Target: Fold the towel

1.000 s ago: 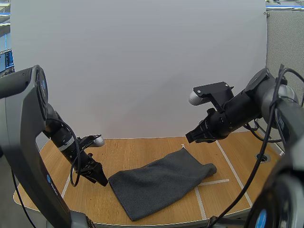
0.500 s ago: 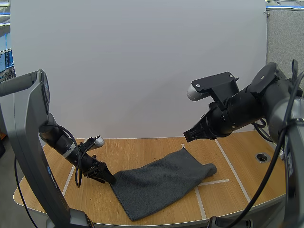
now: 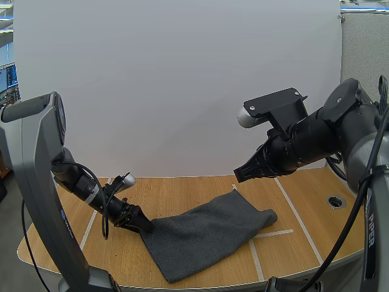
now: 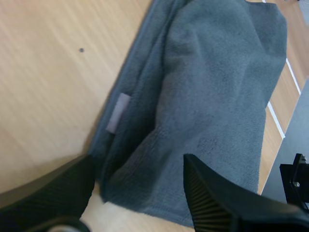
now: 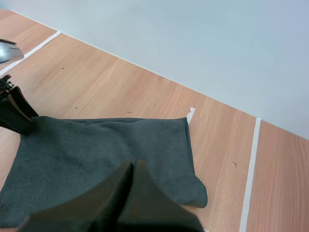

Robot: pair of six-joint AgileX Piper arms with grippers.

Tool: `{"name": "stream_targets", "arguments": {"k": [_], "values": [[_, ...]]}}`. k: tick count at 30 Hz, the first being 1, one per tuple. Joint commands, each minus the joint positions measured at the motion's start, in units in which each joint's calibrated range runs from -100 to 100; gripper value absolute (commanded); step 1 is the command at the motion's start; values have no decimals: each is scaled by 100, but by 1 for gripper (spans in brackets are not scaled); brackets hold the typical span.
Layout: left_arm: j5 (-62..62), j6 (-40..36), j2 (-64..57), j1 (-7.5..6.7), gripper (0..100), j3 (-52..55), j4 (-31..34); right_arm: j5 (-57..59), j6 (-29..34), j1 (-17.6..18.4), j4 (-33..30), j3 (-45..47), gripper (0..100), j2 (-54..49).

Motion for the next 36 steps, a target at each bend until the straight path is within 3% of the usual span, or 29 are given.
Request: {"name": "stream_targets", "arguments": {"k": [1,4,7,9,11,15,29,36], "values": [[-83,22,90,-245,88,21,-11,66,18,-27,-25,-40,0,-49],[-200,11,90,-304,79,21,-11,66,18,-27,-50,-40,0,-49],[-492,11,90,-303,53,21,26,66,18,-27,-187,-40,0,-49],[-791,26,90,-303,20,21,91,66,18,-27,-258,-40,0,-49],[-920,113,90,-303,0,9,91,66,18,-27,-271,-40,0,-49],[-1246,111,90,-303,0,-209,91,66,18,-27,-271,-40,0,-49],[-664,-441,105,-303,0,-2285,54,66,18,-27,-271,-40,0,-49],[-233,-564,371,-303,4,-2474,54,66,18,-27,-271,-40,0,-49]]}}
